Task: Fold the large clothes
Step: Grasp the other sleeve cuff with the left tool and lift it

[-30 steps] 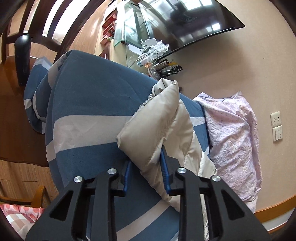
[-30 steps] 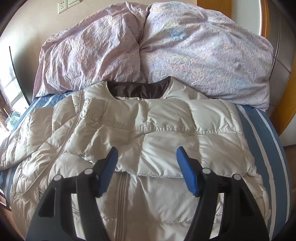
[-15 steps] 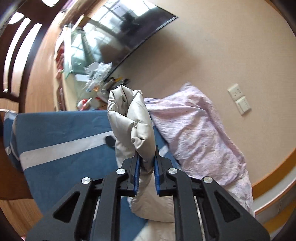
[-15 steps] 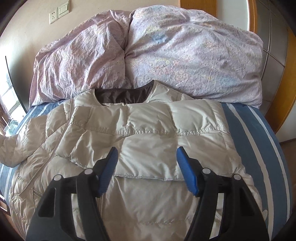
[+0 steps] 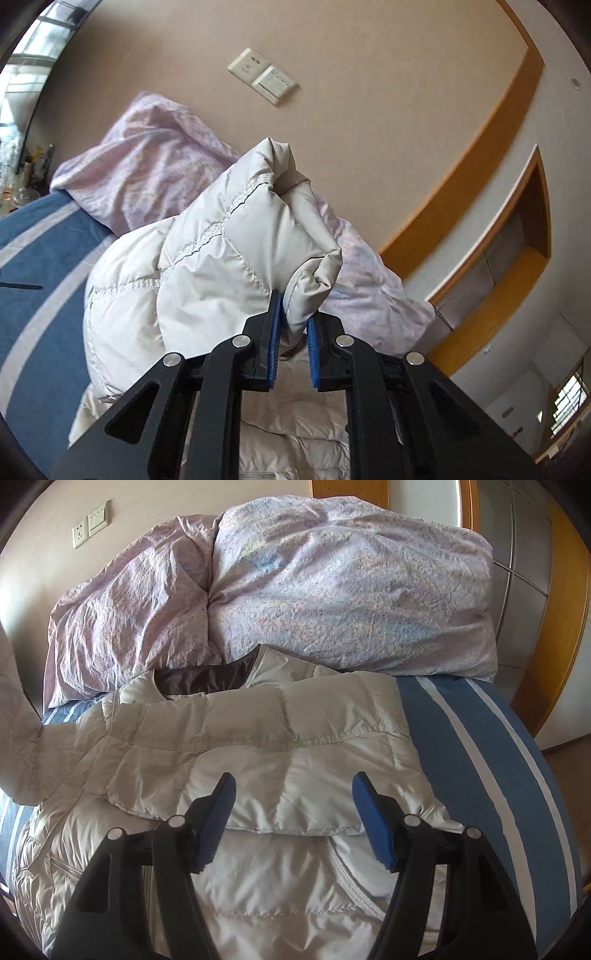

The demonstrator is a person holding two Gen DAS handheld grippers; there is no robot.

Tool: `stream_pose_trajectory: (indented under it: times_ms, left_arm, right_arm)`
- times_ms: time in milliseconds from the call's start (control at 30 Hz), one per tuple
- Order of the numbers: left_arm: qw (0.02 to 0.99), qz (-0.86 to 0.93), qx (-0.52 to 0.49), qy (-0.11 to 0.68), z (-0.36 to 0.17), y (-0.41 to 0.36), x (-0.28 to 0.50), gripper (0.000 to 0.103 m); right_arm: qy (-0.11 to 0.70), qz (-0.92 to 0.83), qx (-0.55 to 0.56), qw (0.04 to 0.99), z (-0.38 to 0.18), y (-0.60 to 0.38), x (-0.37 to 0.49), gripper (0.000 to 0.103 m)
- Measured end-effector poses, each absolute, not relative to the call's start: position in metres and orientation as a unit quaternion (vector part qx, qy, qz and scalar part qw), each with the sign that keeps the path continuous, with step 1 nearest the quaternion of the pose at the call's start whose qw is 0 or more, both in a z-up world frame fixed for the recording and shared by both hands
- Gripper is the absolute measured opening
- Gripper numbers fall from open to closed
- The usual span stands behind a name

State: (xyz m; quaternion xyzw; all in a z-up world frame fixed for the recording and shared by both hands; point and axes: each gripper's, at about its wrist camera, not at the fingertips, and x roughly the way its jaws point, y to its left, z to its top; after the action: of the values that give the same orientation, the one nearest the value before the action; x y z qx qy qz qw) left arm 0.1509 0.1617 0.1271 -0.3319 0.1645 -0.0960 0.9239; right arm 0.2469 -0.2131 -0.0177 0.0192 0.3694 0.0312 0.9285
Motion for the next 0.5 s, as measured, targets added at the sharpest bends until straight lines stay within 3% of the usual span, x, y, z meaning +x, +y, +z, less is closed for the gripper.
stream_pose_trajectory:
  times_ms: [400, 500]
  left_arm:
    - [0.899, -0.200, -0.262, 0.289, 0.069, 0.049, 0.220, 0.012]
    - [0.888, -0.202, -0.248, 0.330, 0.046, 0.025, 0.235, 0.019]
  right_arm:
    - [0.372, 0.011, 0.021, 0.928, -0.020, -0.236, 0.250, 0.066]
    - [0.374, 0.009, 0.024, 0.927, -0.021, -0.237, 0.252, 0.066]
